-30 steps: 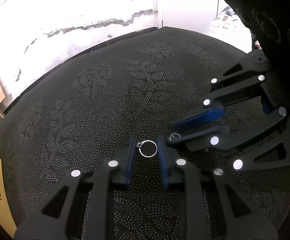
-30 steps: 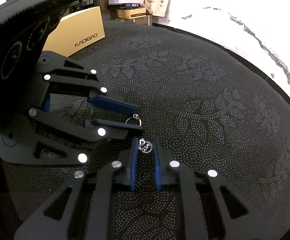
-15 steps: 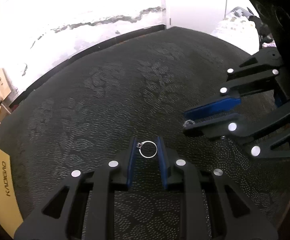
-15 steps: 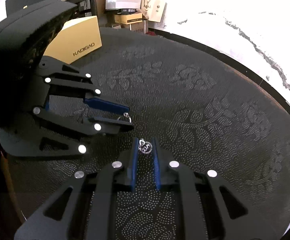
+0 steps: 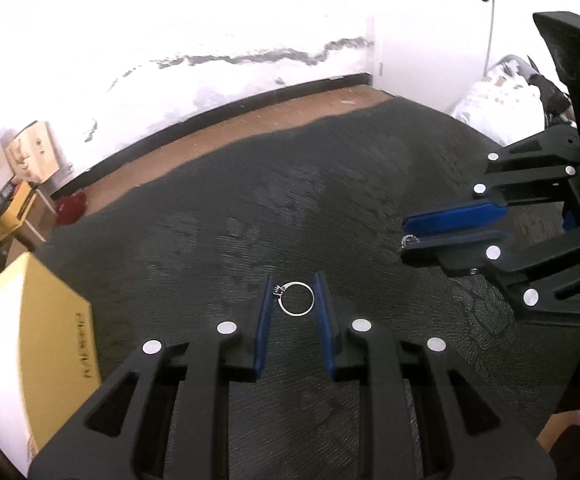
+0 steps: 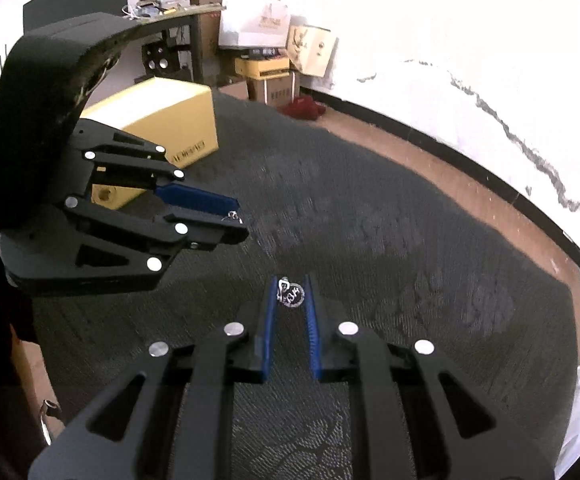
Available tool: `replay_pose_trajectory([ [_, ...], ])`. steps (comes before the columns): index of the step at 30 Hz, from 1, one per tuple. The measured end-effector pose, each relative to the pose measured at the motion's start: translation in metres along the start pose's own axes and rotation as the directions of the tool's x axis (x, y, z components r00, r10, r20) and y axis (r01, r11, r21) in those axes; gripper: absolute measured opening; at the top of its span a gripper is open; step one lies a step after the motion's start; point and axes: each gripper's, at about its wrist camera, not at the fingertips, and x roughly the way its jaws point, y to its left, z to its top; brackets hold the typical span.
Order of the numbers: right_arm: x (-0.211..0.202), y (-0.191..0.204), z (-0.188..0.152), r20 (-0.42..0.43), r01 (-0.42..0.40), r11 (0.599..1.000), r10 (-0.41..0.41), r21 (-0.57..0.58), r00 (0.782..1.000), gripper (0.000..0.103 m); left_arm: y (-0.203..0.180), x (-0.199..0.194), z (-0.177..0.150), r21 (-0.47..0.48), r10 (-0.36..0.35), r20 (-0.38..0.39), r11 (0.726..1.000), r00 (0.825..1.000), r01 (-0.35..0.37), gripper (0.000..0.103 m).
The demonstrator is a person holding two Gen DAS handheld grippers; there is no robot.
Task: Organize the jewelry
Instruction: 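Carry the ring with left tool and charm with right tool over the box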
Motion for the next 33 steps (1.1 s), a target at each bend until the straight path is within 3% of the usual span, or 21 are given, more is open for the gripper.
replay_pose_trajectory([
  [15, -0.018, 0.067, 0.086, 0.092, -0.037, 0.993, 0.047, -0.108, 0.995, 0.014, 0.084, -0.091, -0.008, -0.135, 0.124, 0.046, 0.984, 0.991, -0.117, 0.021],
  [23, 0.003, 0.118, 0.132, 0.094, -0.09, 0.98, 0.108, -0.176, 0.99, 0.014, 0.138, -0.136, -0.032, -0.201, 0.202, 0.069, 0.962, 0.977, -0.184, 0.021],
  [33, 0.04, 0.19, 0.196, 0.079, -0.154, 0.953, 0.181, -0.261, 0.98, 0.014, 0.209, -0.171, -0.077, -0.308, 0.288, 0.052, 0.915, 0.956, -0.259, 0.021],
])
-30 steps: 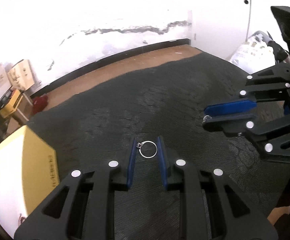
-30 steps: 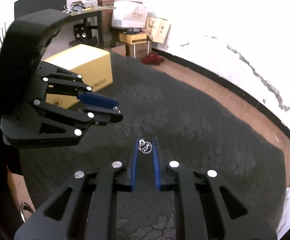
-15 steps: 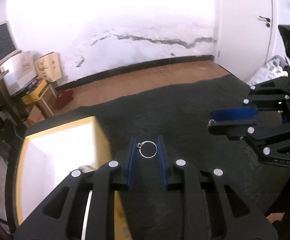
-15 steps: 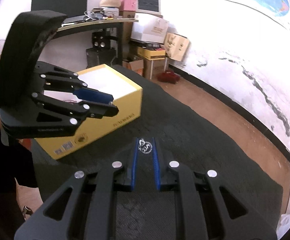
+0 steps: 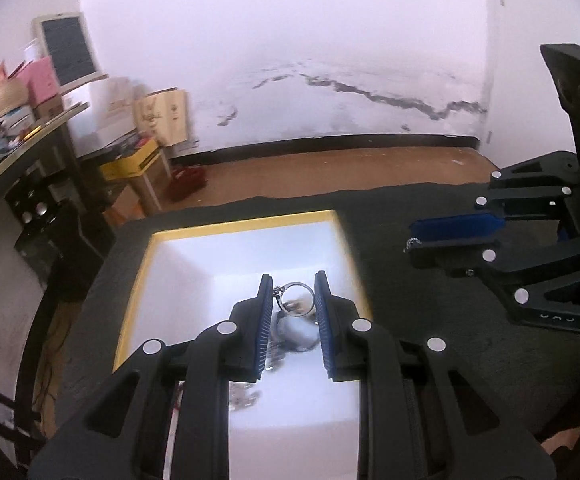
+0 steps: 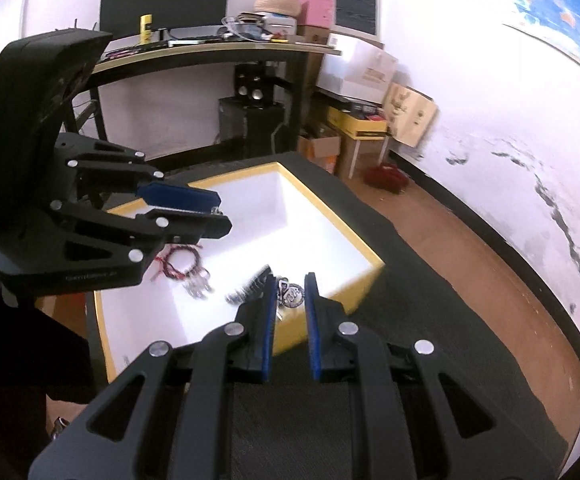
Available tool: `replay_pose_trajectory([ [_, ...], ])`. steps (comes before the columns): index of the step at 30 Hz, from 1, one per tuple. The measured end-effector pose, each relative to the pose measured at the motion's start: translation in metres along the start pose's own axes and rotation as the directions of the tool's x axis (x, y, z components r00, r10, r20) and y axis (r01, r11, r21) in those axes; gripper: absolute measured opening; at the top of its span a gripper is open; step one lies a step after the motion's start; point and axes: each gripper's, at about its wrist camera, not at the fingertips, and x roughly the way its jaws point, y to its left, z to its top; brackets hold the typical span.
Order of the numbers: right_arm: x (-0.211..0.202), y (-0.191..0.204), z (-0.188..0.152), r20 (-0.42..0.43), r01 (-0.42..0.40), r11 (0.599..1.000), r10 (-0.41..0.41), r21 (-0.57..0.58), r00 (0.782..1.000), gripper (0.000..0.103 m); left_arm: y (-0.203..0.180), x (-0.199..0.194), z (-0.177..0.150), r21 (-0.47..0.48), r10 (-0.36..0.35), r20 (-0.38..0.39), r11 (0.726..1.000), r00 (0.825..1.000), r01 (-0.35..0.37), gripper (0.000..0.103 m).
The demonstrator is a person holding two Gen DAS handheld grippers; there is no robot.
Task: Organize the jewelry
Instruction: 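Carry the ring with left tool and charm with right tool over the box, then open left gripper to drop the ring while right gripper releases the charm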
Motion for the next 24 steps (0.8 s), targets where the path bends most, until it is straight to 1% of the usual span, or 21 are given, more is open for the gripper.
replay_pose_trajectory([
  [4, 0.025, 0.019, 0.024, -0.008, -0.03, 0.999, 0.03, -0.025, 1.0, 0.014, 0.031, -0.006, -0.014, -0.04, 0.041, -0.006, 0.998, 0.999, -0.041, 0.021],
  [8, 0.045, 0.035, 0.038, -0.015, -0.052, 0.998, 0.051, -0.044, 0.999, 0.014, 0.056, -0.008, -0.027, -0.071, 0.076, -0.016, 0.994, 0.997, -0.077, 0.021],
  [12, 0.067, 0.047, 0.051, -0.026, -0.064, 0.997, 0.063, -0.047, 0.998, 0.014, 0.078, -0.005, -0.042, -0.095, 0.095, -0.037, 0.991, 0.995, -0.098, 0.021],
  [15, 0.083, 0.05, 0.058, -0.039, -0.067, 0.997, 0.065, -0.027, 0.997, 0.014, 0.092, 0.0, -0.052, -0.124, 0.1, -0.059, 0.986, 0.993, -0.107, 0.021],
  [17, 0.092, 0.051, 0.058, -0.049, -0.061, 0.998, 0.06, -0.012, 0.997, 0.014, 0.098, 0.003, -0.057, -0.126, 0.108, -0.068, 0.985, 0.992, -0.116, 0.021],
  [24, 0.115, 0.048, 0.057, -0.087, -0.034, 0.999, 0.036, 0.027, 0.996, 0.014, 0.112, 0.019, -0.067, -0.146, 0.085, -0.104, 0.984, 0.991, -0.1, 0.021],
])
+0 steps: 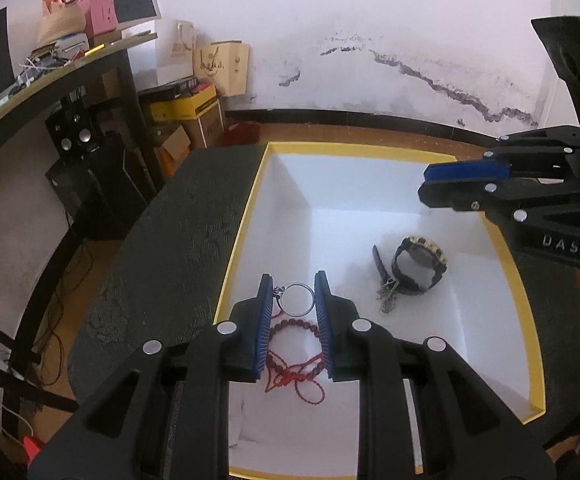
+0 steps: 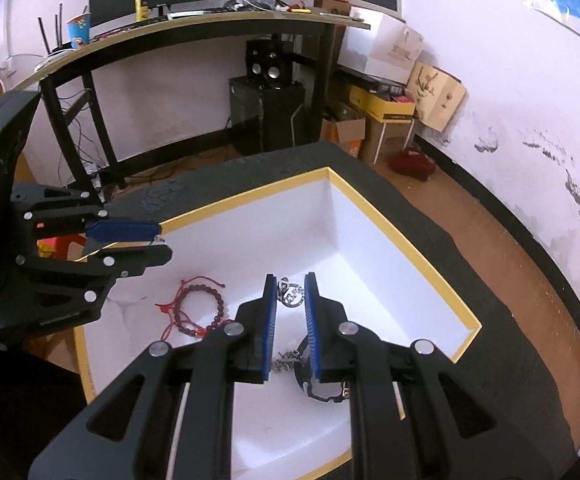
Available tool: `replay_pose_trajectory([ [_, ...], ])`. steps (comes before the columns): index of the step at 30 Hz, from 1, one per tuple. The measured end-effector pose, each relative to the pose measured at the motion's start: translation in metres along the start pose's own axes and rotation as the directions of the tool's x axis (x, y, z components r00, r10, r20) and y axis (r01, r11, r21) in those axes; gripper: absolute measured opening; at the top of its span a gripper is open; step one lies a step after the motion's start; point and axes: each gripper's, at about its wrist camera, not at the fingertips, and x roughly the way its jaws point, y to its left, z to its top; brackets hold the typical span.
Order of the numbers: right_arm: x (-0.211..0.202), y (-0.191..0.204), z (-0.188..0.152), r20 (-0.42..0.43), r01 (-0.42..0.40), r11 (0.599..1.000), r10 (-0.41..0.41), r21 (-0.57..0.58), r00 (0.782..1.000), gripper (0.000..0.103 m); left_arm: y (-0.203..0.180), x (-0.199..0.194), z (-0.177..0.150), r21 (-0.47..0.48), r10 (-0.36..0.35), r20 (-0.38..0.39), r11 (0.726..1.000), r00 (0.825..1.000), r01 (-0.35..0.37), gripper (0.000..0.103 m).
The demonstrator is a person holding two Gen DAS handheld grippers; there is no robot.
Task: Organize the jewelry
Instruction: 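Open left gripper to drop the ring while right gripper releases the charm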
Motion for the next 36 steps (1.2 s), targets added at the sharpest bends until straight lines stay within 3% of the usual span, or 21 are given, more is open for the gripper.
replay_pose_trajectory([
  [36, 0.027, -0.008, -0.002, -0.036, 0.032, 0.999, -0.031, 0.044, 0.999, 0.014, -0.008, 0.022, -0.003, 0.02, 0.026, -0.053, 0.999, 0.998, -0.025, 0.021],
])
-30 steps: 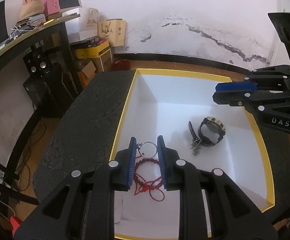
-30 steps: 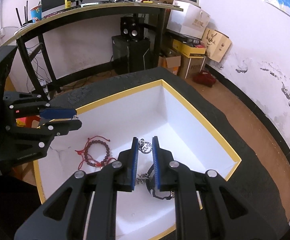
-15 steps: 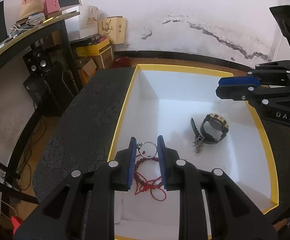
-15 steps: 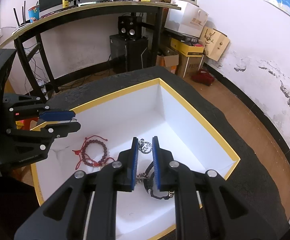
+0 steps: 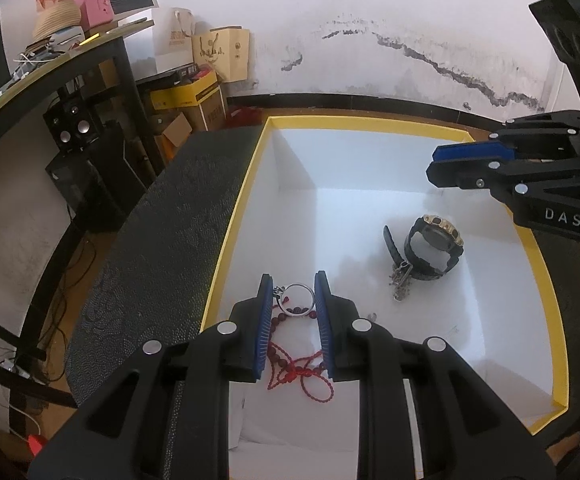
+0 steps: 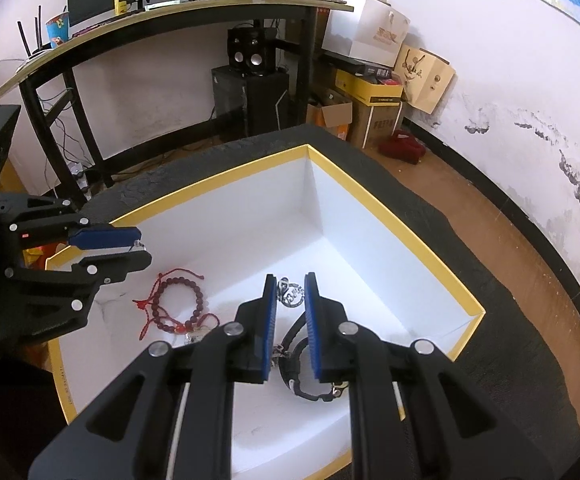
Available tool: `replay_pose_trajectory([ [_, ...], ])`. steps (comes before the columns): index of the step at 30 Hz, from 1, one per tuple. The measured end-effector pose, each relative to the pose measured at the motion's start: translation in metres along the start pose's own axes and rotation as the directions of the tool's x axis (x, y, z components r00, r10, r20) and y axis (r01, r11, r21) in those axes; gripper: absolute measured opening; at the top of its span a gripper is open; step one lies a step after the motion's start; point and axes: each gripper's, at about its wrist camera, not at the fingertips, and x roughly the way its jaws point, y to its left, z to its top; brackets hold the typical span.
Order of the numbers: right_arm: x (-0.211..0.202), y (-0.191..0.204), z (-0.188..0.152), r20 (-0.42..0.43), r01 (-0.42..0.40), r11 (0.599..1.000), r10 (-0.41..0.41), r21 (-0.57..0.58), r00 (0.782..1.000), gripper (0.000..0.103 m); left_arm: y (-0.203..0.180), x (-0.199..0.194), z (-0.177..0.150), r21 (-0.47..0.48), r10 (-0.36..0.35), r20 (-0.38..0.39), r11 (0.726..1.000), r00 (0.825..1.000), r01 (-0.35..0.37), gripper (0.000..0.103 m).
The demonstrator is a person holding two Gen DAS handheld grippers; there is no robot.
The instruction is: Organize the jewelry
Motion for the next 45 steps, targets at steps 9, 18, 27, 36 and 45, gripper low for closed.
replay_pose_trajectory([
  [9, 0.007, -0.005, 0.0, -0.006, 0.011, 1.0, -0.011, 0.012, 1.0, 0.014, 0.0, 0.004, 0.001, -0.002, 0.003, -0.01, 1.0, 1.0, -0.003, 0.021],
  [18, 0.011, -0.018, 0.002, -0.01, 0.034, 0.996, -0.033, 0.088, 0.999, 0.066, -0.005, 0.007, -0.001, 0.005, 0.023, -0.02, 1.0, 1.0, -0.023, 0.068],
  [27, -0.003, -0.019, 0.005, 0.048, 0.028, 0.995, -0.032, 0.097, 0.998, 0.085, -0.007, 0.001, 0.001, 0.008, 0.026, 0.003, 1.0, 1.0, -0.026, 0.08],
  [36, -0.011, -0.02, 0.001, 0.055, 0.036, 0.993, -0.042, 0.111, 0.998, 0.085, -0.012, -0.004, 0.005, 0.01, 0.03, 0.022, 0.999, 0.999, -0.03, 0.084],
  [45, -0.034, -0.029, -0.01, 0.071, 0.05, 0.987, -0.061, 0.15, 0.996, 0.089, -0.03, -0.011, 0.016, 0.026, 0.027, 0.035, 0.999, 0.999, -0.028, 0.092],
])
